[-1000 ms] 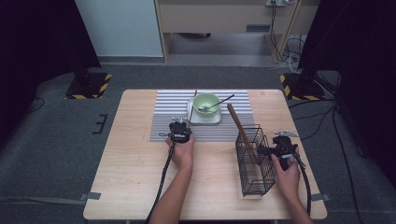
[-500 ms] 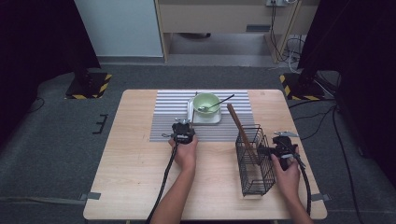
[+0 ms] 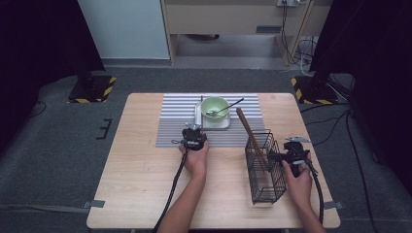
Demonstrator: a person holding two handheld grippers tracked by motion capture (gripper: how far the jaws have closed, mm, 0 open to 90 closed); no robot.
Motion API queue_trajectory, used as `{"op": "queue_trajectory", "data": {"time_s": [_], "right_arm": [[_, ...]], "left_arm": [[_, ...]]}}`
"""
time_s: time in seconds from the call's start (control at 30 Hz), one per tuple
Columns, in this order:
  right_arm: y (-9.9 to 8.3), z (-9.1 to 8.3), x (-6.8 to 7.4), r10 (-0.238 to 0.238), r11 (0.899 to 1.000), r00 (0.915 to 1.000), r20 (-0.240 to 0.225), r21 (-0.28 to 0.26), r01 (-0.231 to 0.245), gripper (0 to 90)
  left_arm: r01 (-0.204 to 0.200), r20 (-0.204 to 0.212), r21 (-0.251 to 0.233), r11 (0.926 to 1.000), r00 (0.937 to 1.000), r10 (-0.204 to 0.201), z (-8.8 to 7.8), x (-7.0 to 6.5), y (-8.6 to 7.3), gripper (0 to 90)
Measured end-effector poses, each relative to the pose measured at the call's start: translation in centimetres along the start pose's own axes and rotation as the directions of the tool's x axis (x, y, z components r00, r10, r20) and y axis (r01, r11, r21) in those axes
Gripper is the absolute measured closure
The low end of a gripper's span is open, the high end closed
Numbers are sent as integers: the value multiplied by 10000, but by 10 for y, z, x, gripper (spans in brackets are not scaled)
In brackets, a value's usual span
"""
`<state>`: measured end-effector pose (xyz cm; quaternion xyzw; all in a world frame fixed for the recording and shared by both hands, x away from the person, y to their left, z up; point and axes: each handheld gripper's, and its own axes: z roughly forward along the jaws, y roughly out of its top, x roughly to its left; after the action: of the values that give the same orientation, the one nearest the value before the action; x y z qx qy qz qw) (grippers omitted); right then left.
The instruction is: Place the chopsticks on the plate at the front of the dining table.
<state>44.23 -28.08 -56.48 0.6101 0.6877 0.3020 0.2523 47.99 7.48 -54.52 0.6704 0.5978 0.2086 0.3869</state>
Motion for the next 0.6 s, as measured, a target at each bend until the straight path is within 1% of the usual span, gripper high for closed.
{"op": "queue_trajectory", "data": {"time_s": [0.13, 0.3, 0.6], "right_arm": [[0, 0, 0, -1, 10000, 10000, 0, 0, 1, 4], [0, 0, 0, 15, 10000, 10000, 1, 5, -15, 4], [0, 0, 0, 21, 10000, 10000, 2, 7, -21, 4]], "left_arm": [[-2, 47, -16, 10000, 10000, 2, 1, 0, 0, 779], [-5, 108, 24, 10000, 9999, 5, 3, 5, 2, 782], [-145, 170, 137, 9998, 9998, 143, 6, 4, 1, 776]]}}
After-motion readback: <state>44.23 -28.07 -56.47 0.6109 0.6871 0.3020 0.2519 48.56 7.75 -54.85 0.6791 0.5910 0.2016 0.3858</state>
